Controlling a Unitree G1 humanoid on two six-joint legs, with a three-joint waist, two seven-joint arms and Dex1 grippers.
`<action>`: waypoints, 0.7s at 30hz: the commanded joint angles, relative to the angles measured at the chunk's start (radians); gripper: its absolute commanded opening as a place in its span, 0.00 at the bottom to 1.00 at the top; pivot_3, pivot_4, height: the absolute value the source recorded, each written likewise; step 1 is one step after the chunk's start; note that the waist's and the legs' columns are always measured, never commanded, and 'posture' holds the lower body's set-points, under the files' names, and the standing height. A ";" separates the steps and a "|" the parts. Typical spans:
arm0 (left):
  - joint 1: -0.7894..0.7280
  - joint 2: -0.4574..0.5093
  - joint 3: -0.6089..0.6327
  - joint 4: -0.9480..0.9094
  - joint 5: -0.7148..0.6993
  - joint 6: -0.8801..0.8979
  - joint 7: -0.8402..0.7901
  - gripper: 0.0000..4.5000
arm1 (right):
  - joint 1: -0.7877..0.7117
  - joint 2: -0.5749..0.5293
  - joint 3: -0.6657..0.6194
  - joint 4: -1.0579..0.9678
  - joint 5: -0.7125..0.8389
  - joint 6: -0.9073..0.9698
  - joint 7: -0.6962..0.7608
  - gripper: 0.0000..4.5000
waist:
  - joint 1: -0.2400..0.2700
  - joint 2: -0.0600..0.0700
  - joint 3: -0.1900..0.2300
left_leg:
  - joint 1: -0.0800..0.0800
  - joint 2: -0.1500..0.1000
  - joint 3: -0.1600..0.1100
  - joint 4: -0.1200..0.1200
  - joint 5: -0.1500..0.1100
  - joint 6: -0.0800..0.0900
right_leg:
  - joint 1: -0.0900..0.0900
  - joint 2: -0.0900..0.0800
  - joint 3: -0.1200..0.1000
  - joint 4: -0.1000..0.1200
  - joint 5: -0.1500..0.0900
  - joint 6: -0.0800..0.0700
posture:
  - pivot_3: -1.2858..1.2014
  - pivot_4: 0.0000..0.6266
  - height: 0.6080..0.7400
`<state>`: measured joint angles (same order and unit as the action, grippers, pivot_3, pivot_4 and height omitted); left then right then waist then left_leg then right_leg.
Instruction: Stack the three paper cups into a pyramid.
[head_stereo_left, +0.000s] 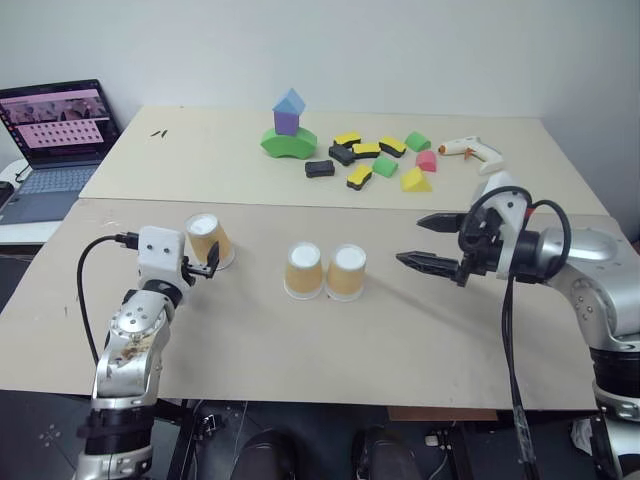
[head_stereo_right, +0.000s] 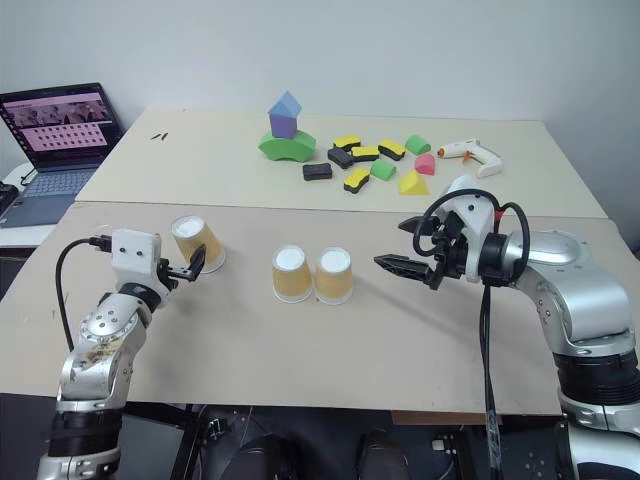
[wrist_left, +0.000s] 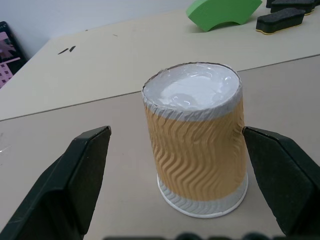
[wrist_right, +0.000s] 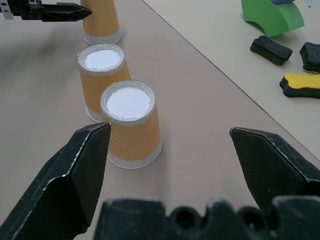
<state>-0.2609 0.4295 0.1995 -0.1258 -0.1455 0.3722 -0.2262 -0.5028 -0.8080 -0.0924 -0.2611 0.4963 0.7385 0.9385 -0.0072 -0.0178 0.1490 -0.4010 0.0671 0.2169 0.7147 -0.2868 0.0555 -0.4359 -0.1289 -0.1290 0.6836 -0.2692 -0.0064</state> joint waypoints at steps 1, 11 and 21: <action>-0.086 0.023 -0.016 0.076 0.004 -0.071 -0.055 1.00 | 0.014 -0.008 -0.047 -0.071 0.052 0.008 0.000 0.98 | 0.002 0.000 0.000 | 0.000 0.000 0.000 0.000 0.000 0.000 | 0.000 0.000 0.000 0.000 0.000 0.000 | 0.52 0.24 0.72; -0.219 0.024 -0.024 0.249 -0.022 -0.099 -0.161 1.00 | 0.056 -0.020 -0.032 -0.168 0.148 0.034 0.035 0.98 | -0.004 -0.001 0.000 | 0.000 0.000 0.000 0.000 0.000 0.000 | 0.000 0.001 0.000 -0.001 0.000 0.001 | 0.52 0.24 0.72; -0.203 0.030 0.001 0.226 -0.025 -0.094 -0.155 1.00 | 0.058 -0.023 -0.026 -0.163 0.149 0.031 0.022 0.98 | -0.004 -0.001 0.001 | 0.000 0.000 0.000 0.000 0.000 0.000 | 0.000 0.001 0.000 -0.001 0.000 0.001 | 0.52 0.24 0.72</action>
<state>-0.4580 0.4453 0.1804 0.1412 -0.1602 0.2974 -0.3832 -0.4417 -0.8128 -0.0990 -0.3959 0.6323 0.7714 0.9615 -0.0111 -0.0189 0.1496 -0.4013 0.0669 0.2167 0.7149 -0.2867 0.0556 -0.4358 -0.1283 -0.1289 0.6830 -0.2689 -0.0058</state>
